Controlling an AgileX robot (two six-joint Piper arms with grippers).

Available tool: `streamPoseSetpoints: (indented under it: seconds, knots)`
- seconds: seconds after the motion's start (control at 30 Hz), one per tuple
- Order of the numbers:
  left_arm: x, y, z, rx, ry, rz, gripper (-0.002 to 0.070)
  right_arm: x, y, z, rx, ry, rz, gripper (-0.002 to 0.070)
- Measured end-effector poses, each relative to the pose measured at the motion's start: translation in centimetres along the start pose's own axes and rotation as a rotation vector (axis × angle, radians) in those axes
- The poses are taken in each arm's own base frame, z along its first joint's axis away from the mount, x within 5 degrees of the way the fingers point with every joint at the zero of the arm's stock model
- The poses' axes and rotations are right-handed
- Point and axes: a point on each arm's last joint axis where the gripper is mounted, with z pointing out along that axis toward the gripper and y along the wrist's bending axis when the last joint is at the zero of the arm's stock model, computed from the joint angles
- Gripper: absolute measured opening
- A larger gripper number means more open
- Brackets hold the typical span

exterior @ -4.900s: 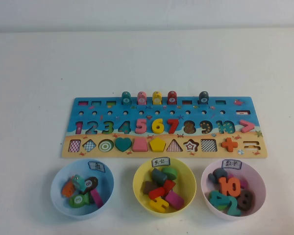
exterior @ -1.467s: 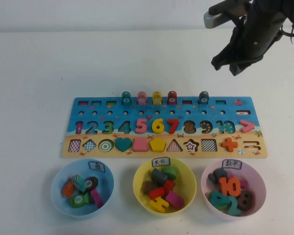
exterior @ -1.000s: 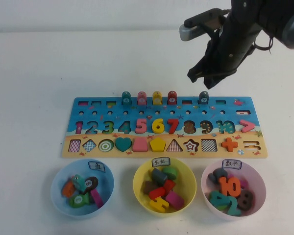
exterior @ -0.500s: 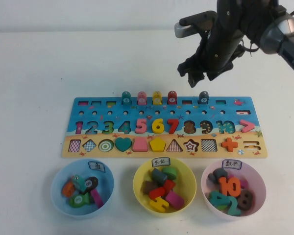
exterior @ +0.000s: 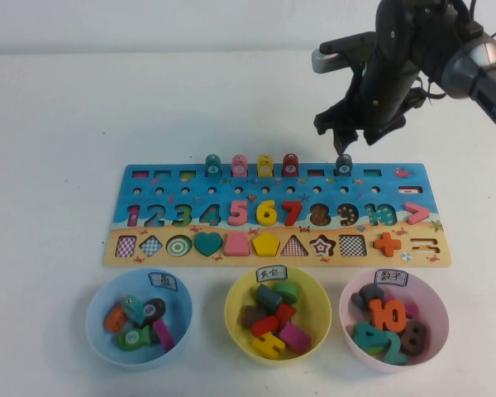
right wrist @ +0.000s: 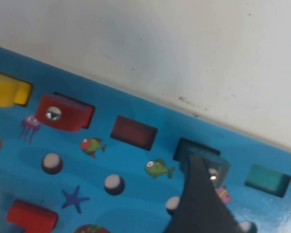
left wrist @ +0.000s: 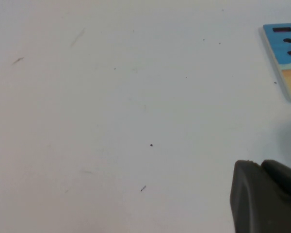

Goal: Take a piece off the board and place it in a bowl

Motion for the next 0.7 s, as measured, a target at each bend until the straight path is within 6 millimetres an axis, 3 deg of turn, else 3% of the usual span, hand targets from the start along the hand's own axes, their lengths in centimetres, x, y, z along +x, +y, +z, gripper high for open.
streamPoseSetpoints:
  seconds: [0.5, 0.7]
  knots:
    - [0.0, 0.0, 0.0, 0.0, 0.0, 0.0, -0.0004, 0.5, 0.1, 2.7, -0.071, 0.056, 0.041, 0.0384]
    - [0.0, 0.0, 0.0, 0.0, 0.0, 0.0, -0.0004, 0.5, 0.1, 3.0, -0.071, 0.061, 0.042, 0.0339]
